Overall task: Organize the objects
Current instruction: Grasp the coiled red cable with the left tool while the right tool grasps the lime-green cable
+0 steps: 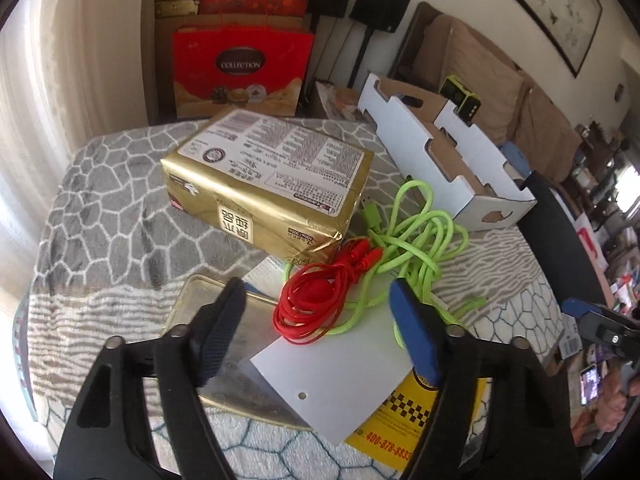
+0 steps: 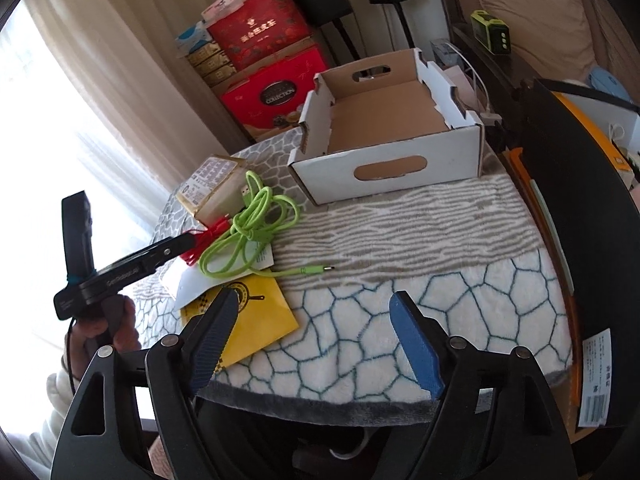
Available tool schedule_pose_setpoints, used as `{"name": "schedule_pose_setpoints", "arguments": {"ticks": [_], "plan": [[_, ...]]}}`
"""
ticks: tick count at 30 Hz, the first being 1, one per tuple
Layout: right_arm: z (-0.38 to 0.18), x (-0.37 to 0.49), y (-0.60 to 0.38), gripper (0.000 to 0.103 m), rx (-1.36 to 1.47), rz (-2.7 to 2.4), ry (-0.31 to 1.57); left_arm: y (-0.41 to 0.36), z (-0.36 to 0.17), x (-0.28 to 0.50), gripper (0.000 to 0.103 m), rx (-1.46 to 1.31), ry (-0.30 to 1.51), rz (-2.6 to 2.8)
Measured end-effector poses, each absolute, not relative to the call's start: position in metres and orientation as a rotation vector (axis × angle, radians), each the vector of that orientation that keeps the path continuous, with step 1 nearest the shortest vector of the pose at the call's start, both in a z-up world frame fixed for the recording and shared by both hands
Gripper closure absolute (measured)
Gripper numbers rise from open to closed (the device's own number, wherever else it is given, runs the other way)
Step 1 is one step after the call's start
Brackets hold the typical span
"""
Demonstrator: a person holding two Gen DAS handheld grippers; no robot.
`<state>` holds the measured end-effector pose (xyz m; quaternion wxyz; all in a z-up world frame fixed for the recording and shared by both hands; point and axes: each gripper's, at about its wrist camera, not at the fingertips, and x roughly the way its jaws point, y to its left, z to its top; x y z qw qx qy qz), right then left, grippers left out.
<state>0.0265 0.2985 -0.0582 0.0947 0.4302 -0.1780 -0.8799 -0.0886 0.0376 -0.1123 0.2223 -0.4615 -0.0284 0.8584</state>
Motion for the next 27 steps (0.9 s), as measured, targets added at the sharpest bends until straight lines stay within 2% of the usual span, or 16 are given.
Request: {"name": "schedule_pose_setpoints", "arguments": {"ticks": [4, 11, 21, 24, 27], "plan": [[-0.053, 0.021, 0.282, 0.019, 1.241, -2.588, -0.443, 0.045, -0.125, -0.092, 0.069, -1.312, -0.052, 2.339], [-0.059, -0.012, 0.247, 0.015, 1.235, -2.512, -0.31, 0.034, -0.127, -0.086, 0.074, -1.299, -0.109, 2.307], [-0.097, -0.085, 0.212, 0.016, 1.354, -2.4, -0.306, 0.026, -0.119, -0.076, 0.077, -1.268, -0.131, 2.346], [-0.109, -0.095, 0.205, 0.021, 1.405, -2.387, -0.314, 0.025, -0.118, -0.075, 0.077, -1.27, -0.107, 2.349], [-0.117, -0.1, 0.205, 0.03, 1.43, -2.387, -0.346, 0.024, -0.117, -0.073, 0.077, -1.265, -0.11, 2.356]]}}
